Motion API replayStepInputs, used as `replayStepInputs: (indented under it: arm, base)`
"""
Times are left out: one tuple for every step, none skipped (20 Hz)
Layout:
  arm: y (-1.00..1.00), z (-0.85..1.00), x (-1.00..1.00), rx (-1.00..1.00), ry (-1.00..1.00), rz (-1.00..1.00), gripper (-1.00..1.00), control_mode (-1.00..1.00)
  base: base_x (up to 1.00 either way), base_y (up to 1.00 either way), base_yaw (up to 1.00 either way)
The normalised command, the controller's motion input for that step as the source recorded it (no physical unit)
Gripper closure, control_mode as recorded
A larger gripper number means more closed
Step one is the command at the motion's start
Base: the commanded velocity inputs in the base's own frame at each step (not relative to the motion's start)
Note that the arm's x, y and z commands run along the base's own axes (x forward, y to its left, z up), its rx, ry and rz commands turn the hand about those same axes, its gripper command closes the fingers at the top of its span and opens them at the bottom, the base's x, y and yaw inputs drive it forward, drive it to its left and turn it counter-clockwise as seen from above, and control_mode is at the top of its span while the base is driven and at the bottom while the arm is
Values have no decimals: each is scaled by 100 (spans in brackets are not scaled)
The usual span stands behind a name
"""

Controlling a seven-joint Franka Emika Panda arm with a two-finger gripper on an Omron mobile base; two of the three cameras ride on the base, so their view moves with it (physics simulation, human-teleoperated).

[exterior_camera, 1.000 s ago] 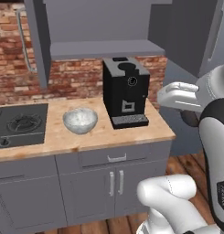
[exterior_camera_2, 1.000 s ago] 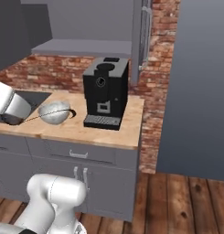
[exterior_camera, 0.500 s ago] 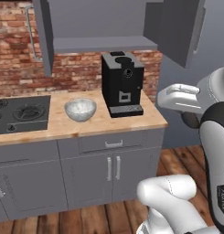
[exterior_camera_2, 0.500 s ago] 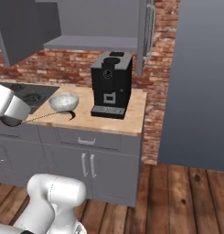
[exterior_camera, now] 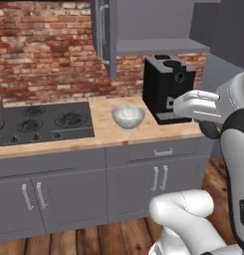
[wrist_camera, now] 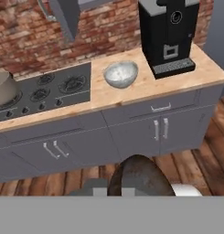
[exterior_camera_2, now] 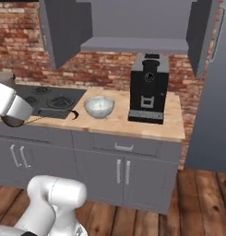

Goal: Open the cabinet and move the ladle to the pot. Then close the cabinet.

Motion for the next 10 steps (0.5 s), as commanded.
replayStepInputs:
  arm:
    - [0,0,0,0,0,0,100,100]
    - [0,0,0,0,0,0,100,100]
    - [0,0,0,0,0,0,100,100]
    - [0,0,0,0,0,0,100,100]
    - [0,0,0,0,0,0,100,100]
    - [0,0,0,0,0,0,100,100]
    - [0,0,0,0,0,0,100,100]
    - [0,0,0,0,0,0,100,100]
    - [0,0,0,0,0,0,100,100]
    - [0,0,0,0,0,0,100,100]
  base:
    - [0,100,0]
    - [0,100,0]
    - [0,100,0]
    - [0,100,0]
    - [0,100,0]
    - [0,100,0]
    - [0,100,0]
    - [0,100,0]
    - [0,100,0]
    - [0,100,0]
